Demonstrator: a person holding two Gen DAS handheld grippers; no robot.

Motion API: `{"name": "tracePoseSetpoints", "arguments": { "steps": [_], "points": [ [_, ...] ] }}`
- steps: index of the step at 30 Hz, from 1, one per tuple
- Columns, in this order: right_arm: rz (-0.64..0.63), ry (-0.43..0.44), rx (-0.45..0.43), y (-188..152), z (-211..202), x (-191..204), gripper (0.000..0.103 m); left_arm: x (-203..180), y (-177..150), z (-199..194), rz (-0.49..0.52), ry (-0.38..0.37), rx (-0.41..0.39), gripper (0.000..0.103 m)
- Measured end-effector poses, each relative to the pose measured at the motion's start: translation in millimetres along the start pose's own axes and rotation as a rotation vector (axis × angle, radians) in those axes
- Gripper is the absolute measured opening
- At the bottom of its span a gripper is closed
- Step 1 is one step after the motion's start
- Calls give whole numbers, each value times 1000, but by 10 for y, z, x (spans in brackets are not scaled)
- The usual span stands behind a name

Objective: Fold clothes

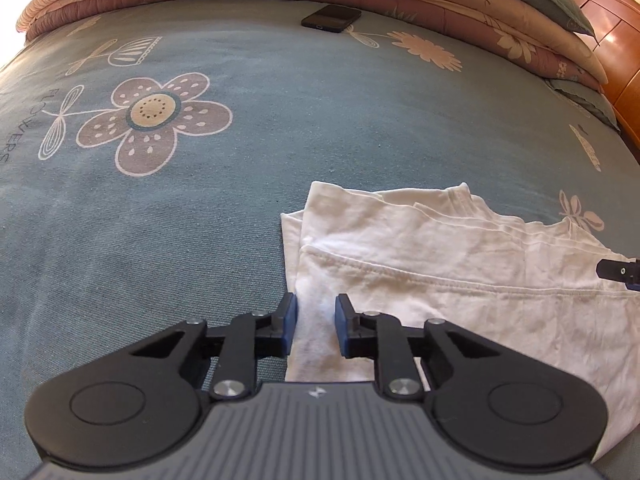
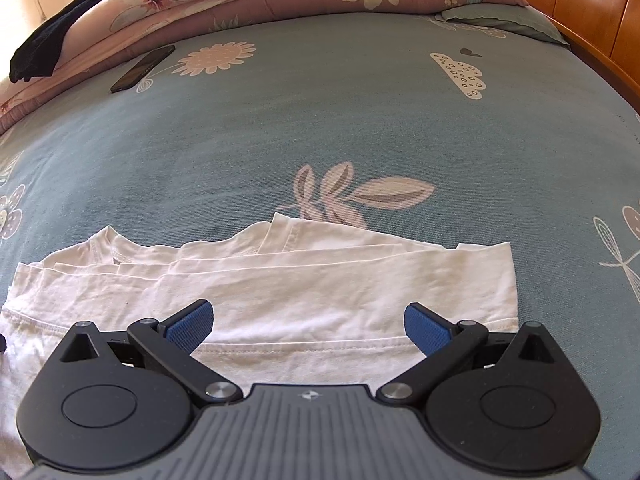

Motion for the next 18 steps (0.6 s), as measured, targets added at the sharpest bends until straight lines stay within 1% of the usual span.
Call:
{"name": "tracePoseSetpoints", "arguments": {
  "steps": [7, 10, 12, 14, 15, 18],
  "points": [
    [-10, 16, 22, -65, 20, 77, 103, 88, -72, -39, -77, -76, 11, 19],
    [-13, 18, 28, -90, 22, 81, 103, 166, -157, -27, -146, -115, 46, 19],
    [-11, 16, 30, -97, 23, 71, 103, 173, -172, -53, -167, -131, 42, 19],
    [-5, 15, 32, -101, 25, 60, 103, 147, -167, -87, -155, -139, 35, 15],
    [-4, 16, 34, -103, 26, 59, 103, 149, -163, -99, -151, -128, 35, 11],
    [-5, 19, 35, -103, 23, 63, 103, 160, -149, -148, -143, -105, 32, 7]
  ]
}}
Point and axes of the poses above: each gripper's, at about its wrist camera, not at the fingertips, and z roughly the way its jaws point, x to its left, y to its top, the point moved 10 cm from there along z, roughly the way its jaws point, and after that the axes turned 4 degrees about z, right-handed, at the moved point
